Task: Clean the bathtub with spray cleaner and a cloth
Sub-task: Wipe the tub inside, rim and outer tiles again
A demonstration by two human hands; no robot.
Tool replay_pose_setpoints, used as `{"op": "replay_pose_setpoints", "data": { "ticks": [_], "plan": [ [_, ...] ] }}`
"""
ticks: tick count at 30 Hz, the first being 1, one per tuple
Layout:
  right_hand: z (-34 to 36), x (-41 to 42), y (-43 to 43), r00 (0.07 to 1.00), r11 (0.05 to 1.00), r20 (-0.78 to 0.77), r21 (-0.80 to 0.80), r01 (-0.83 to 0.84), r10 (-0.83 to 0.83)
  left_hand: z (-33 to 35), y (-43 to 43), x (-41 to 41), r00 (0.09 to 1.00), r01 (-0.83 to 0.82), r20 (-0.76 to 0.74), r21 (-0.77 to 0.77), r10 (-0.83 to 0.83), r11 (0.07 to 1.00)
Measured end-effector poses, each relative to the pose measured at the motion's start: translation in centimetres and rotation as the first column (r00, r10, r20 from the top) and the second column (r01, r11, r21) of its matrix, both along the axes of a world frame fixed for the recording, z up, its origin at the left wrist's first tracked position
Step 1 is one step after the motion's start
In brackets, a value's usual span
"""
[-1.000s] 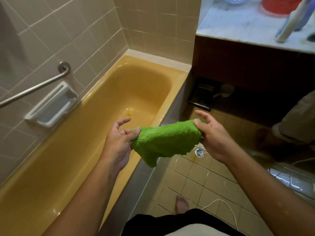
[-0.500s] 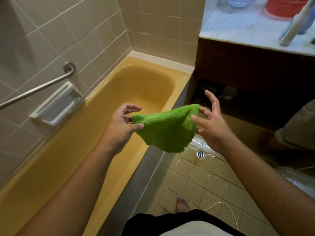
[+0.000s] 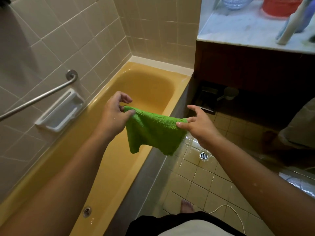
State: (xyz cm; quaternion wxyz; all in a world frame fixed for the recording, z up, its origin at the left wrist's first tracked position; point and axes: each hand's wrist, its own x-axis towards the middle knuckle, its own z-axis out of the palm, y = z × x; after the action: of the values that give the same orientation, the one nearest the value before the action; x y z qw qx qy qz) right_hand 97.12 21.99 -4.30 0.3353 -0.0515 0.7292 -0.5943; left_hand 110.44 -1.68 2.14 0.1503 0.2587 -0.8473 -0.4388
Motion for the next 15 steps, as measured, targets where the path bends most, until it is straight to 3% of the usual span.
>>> {"op": "replay_pose_setpoints", "data": {
  "ticks": [9,12,13,15],
  "plan": [
    [1.8,-1.6,-0.5,0.931,0.993,-0.353,0.106,-0.057,0.091,0.0,-0.7,0.3,0.99,-0.105,0.096,0.033,0.101,0.994],
    [3.0,-2.2,-0.7,0.896,0.986,-0.42,0.137,-0.096,0.145,0.8,-0.8,0.1,0.987,-0.01,0.161,0.156,-0.015,0.988],
    [3.4,-2.3,-0.8,0.885,0.983,-0.436,0.153,-0.105,0.162,1.0,-0.8,0.1,0.976,0.049,0.201,0.146,-0.078,0.988],
    [4.0,-2.6,-0.9,0.878,0.974,-0.433,0.185,-0.132,0.202,1.2,-0.4,0.0,0.945,0.165,0.29,-0.016,-0.153,0.986]
  ]
}}
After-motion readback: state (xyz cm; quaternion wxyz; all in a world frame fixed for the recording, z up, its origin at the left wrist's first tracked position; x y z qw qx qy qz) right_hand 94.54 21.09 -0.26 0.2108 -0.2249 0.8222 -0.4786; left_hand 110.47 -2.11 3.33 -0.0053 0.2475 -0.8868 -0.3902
